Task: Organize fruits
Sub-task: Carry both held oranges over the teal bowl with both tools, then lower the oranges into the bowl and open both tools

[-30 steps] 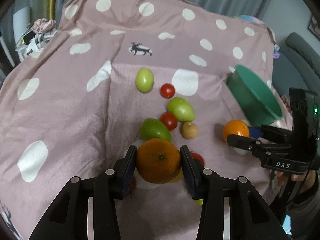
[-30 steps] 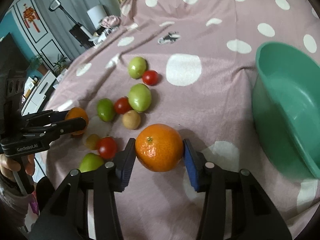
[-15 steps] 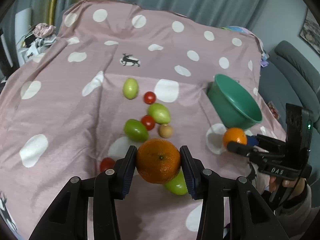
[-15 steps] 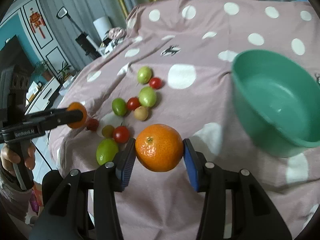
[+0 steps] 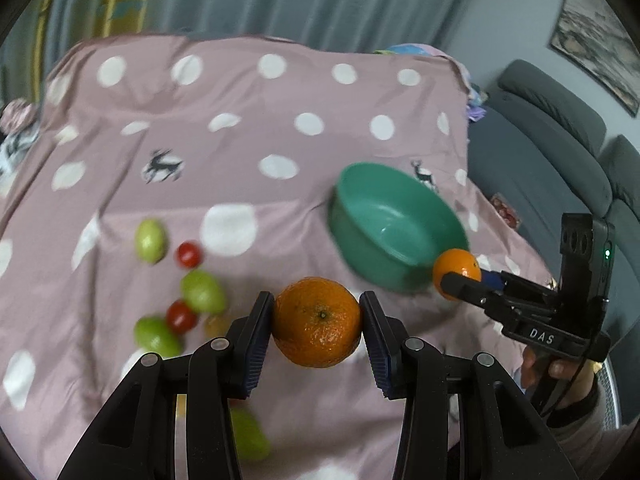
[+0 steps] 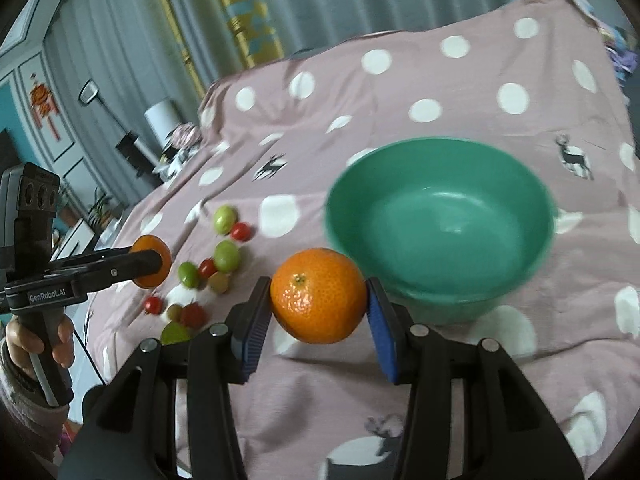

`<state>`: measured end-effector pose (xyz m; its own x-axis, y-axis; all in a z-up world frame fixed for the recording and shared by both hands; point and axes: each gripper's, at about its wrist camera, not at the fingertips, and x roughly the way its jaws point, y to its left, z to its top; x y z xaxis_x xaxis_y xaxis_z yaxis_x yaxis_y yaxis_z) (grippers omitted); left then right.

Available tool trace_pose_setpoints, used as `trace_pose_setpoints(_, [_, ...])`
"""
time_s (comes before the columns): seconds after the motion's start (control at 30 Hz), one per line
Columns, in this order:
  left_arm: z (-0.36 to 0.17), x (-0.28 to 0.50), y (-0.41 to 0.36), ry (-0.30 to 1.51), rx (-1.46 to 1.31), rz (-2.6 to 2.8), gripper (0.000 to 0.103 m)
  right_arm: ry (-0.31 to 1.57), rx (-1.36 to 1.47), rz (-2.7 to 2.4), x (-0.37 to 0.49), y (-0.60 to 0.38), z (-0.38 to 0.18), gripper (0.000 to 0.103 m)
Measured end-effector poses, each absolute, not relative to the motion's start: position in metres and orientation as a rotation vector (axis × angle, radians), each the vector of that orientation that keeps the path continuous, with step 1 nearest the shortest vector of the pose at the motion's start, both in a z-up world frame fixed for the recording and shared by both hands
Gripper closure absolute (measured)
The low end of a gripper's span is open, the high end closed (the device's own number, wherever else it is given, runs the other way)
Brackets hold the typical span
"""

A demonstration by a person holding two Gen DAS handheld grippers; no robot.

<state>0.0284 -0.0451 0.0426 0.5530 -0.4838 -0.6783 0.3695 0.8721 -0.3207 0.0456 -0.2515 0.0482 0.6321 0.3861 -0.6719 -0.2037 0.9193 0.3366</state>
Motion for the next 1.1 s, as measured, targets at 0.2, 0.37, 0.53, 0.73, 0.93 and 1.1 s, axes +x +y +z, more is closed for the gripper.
trace_pose_setpoints(0.2, [0.048, 0.059, -0.091, 0.84, -0.12, -0.572, 0.059, 0.778, 0.288, 0.272, 0.049, -0.281, 0.05, 0.056])
trace_pose_setpoints(0.37, [0.047, 0.079, -0.125, 0.835, -0.087, -0.606, 0.059, 0.761, 0.313, 0.234, 0.054, -0.298, 0.047, 0.056])
trace_pose_setpoints(0.53, [0.039, 0.093, -0.154, 0.842, -0.046, -0.618, 0.059, 0.757, 0.325, 0.209, 0.061, -0.309, 0.04, 0.056])
trace_pose_setpoints(0.73, [0.025, 0.1, -0.182, 0.852, 0.04, -0.607, 0.059, 0.757, 0.33, 0.194, 0.068, -0.318, 0.032, 0.056])
trace_pose_setpoints(0.93, [0.014, 0.101, -0.192, 0.861, 0.095, -0.585, 0.059, 0.769, 0.301, 0.184, 0.072, -0.319, 0.027, 0.055])
trace_pose_setpoints(1.1, [0.013, 0.102, -0.194, 0.861, 0.109, -0.574, 0.059, 0.773, 0.289, 0.181, 0.074, -0.317, 0.026, 0.055])
